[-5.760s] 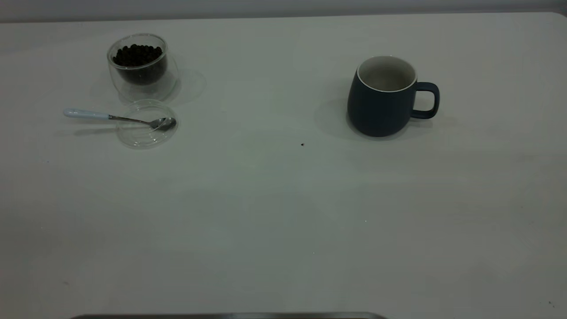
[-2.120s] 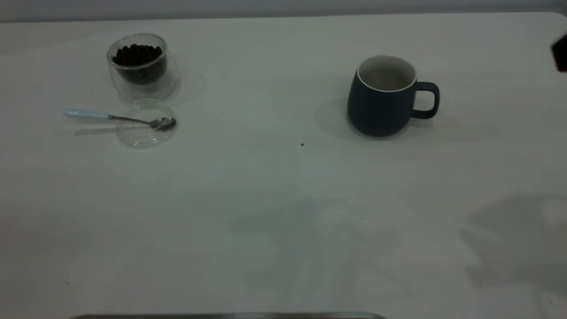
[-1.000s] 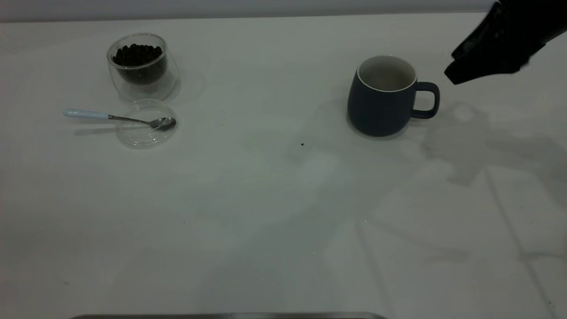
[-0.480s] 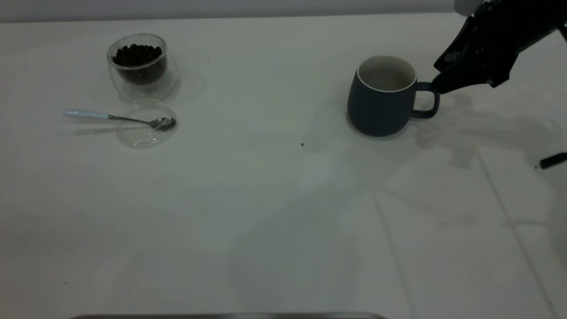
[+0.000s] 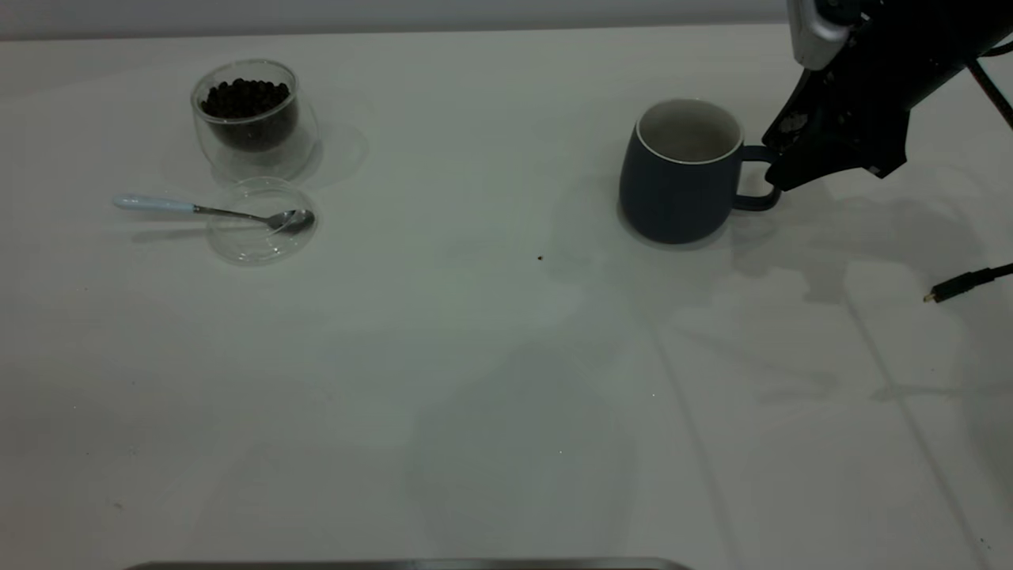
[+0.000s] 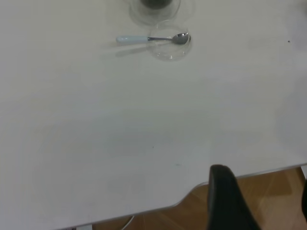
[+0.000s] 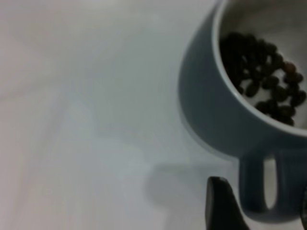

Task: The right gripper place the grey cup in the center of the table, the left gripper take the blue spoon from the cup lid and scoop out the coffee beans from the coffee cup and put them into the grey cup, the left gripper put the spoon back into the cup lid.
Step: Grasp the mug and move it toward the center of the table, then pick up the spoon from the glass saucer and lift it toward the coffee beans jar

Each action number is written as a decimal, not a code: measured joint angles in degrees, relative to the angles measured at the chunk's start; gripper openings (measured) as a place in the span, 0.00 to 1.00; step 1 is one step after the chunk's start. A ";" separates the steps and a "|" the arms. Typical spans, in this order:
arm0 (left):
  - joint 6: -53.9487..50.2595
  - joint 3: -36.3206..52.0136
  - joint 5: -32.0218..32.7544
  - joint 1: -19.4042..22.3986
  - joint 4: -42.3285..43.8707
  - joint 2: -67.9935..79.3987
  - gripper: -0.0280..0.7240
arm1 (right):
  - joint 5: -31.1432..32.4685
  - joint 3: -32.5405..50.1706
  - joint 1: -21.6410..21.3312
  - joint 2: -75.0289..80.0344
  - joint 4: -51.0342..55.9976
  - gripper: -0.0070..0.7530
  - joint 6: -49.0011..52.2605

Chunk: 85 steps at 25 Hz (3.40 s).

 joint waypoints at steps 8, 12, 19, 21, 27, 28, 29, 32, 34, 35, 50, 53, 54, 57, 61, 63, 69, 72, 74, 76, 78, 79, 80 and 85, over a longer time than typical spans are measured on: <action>0.00 0.00 0.00 0.00 0.00 0.00 0.63 | -4.08 0.00 0.57 0.25 1.48 0.49 0.00; 0.00 0.00 0.00 0.00 0.00 0.00 0.63 | -5.47 0.00 0.76 0.48 3.59 0.49 0.00; 0.00 0.00 0.00 0.00 0.00 0.00 0.63 | -6.82 -1.69 3.58 3.64 4.03 0.49 0.00; 0.05 0.00 0.00 0.00 0.00 0.00 0.63 | -6.52 -3.04 4.29 4.47 4.03 0.49 0.00; 0.05 0.00 0.00 0.00 0.00 0.00 0.63 | -6.07 -6.65 7.48 6.39 6.29 0.49 0.00; 0.05 0.00 0.00 0.00 0.00 0.00 0.63 | -6.07 -7.27 8.09 6.46 6.47 0.49 0.00; 0.05 0.00 0.00 0.00 0.00 0.00 0.63 | -6.07 -7.71 8.75 6.57 6.52 0.49 0.00; 0.05 0.00 0.00 0.00 0.00 0.00 0.63 | -6.00 -9.19 10.84 7.25 7.60 0.49 0.00; 0.05 0.00 0.00 0.00 0.00 0.00 0.63 | -6.07 -10.00 12.43 7.68 8.72 0.49 0.00; 0.05 0.00 0.00 0.00 0.00 0.00 0.63 | -6.07 -10.38 13.21 8.01 9.04 0.49 0.00; 0.05 0.00 0.00 0.00 0.00 0.00 0.63 | -6.65 -14.83 18.87 10.87 19.30 0.49 0.00; 0.05 0.00 0.00 0.00 0.00 0.00 0.63 | -6.07 -14.83 18.82 10.85 17.99 0.49 0.17; 0.05 0.00 0.00 0.00 0.00 0.00 0.63 | -5.44 -14.83 18.70 10.72 16.58 0.49 0.70; -0.03 0.00 0.00 0.00 0.00 0.00 0.63 | -2.38 -14.83 18.32 9.55 11.80 0.49 4.15; 0.02 0.00 0.00 0.00 0.00 0.00 0.63 | 2.57 -14.83 17.41 6.47 7.18 0.49 8.49; 0.02 0.00 0.00 0.00 0.00 0.00 0.63 | 4.14 -14.83 16.96 4.56 4.04 0.49 11.34; 0.02 0.00 0.00 0.00 0.00 0.00 0.63 | 9.32 -14.83 14.92 -5.52 -12.75 0.49 34.87; 0.02 0.00 0.00 0.00 0.00 0.00 0.63 | 17.28 -14.83 14.85 -13.28 -19.95 0.49 55.97; 0.02 0.00 0.00 0.00 0.00 0.00 0.63 | 23.07 -14.83 14.85 -18.90 -23.21 0.49 70.35; 0.02 0.00 0.00 0.00 0.00 0.00 0.63 | 27.67 -14.83 14.85 -24.56 -25.78 0.49 80.17; 0.02 0.00 0.00 0.00 0.00 0.00 0.63 | 30.88 -14.83 14.85 -30.26 -27.77 0.49 89.27; 0.02 0.00 0.00 0.00 0.00 0.00 0.63 | 31.90 -14.83 14.85 -32.78 -28.54 0.49 92.03; 0.02 0.00 0.00 0.00 0.00 0.00 0.63 | 33.13 -14.83 14.85 -35.09 -29.86 0.49 94.90; 0.02 0.00 0.00 0.00 0.00 0.00 0.63 | 34.06 -11.89 14.85 -44.57 -38.73 0.49 103.90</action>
